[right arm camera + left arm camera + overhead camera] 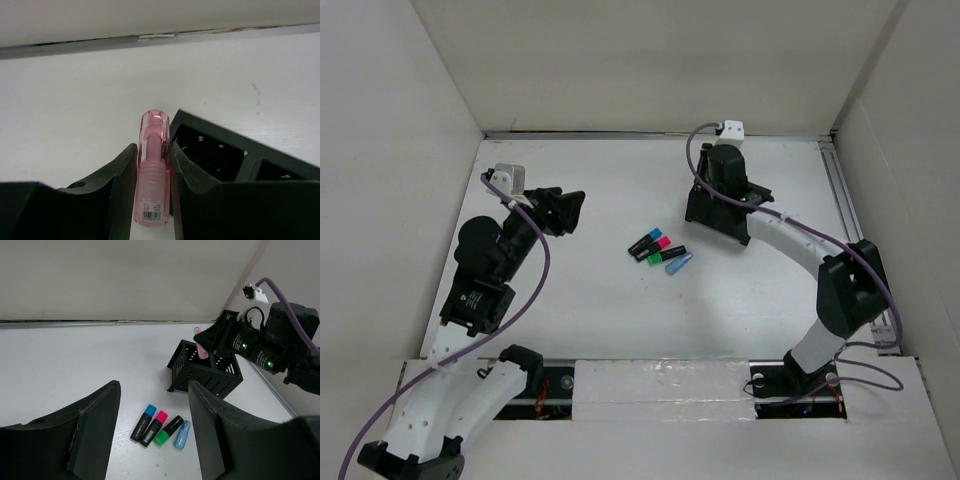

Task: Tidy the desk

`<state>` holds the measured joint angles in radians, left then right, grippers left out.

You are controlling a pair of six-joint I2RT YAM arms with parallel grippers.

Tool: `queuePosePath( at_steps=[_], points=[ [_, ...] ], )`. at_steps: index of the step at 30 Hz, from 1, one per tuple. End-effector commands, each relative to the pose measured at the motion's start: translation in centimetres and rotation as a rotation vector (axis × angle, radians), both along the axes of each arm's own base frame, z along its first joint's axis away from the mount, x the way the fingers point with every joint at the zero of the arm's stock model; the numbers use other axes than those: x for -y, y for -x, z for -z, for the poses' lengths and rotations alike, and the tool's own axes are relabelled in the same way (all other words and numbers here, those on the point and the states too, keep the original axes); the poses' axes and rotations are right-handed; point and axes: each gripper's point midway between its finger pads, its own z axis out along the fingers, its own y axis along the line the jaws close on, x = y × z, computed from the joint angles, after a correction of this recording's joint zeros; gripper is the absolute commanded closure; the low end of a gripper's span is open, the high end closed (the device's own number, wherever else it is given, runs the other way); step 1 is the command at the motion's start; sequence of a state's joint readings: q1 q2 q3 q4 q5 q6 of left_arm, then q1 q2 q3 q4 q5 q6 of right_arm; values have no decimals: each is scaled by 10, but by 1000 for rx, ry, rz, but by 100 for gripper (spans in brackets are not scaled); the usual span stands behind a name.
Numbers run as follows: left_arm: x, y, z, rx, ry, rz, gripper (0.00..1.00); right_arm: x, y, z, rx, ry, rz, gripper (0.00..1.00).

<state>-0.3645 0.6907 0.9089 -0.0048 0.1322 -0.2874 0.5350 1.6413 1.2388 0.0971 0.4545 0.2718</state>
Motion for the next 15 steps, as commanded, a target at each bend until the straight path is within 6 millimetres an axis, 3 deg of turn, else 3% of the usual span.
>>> queuePosePath(
  at_steps=[1, 5, 8, 15],
  points=[
    [2, 3, -13, 45, 23, 16, 48, 12, -24, -28, 76, 12, 18, 81],
    [2, 4, -15, 49, 24, 21, 48, 36, -39, -16, 44, 62, 79, 79],
    [0, 4, -15, 51, 24, 12, 48, 45, -39, -8, 26, 76, 104, 79],
    [1, 4, -14, 49, 21, 14, 48, 49, -37, 23, -36, 94, 131, 70]
  ],
)
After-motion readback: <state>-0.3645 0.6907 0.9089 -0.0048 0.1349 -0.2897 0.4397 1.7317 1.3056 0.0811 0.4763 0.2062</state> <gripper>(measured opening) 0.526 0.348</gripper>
